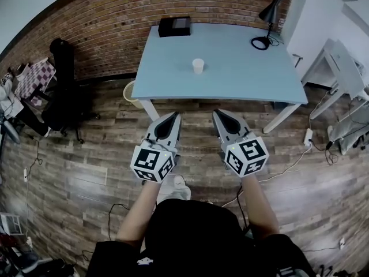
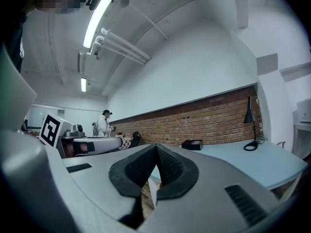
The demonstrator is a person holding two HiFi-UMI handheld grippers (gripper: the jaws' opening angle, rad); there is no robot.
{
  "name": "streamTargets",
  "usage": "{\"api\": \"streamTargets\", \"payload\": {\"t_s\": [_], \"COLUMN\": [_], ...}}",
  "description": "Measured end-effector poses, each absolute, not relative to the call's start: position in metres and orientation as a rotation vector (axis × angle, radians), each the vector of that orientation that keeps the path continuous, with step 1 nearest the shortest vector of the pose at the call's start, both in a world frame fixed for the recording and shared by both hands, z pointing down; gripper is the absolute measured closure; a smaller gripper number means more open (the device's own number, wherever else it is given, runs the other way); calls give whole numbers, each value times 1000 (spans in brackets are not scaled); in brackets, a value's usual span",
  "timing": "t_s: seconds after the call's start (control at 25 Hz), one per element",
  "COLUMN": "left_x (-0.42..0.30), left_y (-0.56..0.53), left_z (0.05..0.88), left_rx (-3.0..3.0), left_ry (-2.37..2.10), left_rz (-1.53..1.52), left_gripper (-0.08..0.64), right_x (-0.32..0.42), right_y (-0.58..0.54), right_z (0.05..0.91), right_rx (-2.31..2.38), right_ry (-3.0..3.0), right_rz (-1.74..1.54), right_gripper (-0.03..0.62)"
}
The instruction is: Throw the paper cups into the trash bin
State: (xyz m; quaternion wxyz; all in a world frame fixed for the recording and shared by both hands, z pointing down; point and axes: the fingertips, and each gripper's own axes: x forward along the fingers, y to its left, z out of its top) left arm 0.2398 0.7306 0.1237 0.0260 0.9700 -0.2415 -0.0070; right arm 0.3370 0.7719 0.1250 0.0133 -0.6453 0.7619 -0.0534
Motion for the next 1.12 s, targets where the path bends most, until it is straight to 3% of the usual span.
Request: {"api": "streamTargets", "payload": {"t_s": [1.12], "left_x": [211], "left_y": [553], "left_z": [144], "left_rx": [2960], "left_ry": [-701], "left_rz": [-3], "left_gripper": [551], "right_x": [309], "right_y": [600], "right_z": [132], "right_rx": [-2095], "right_ry": [2367], "right_rz": [-217], "right_gripper": [589]}}
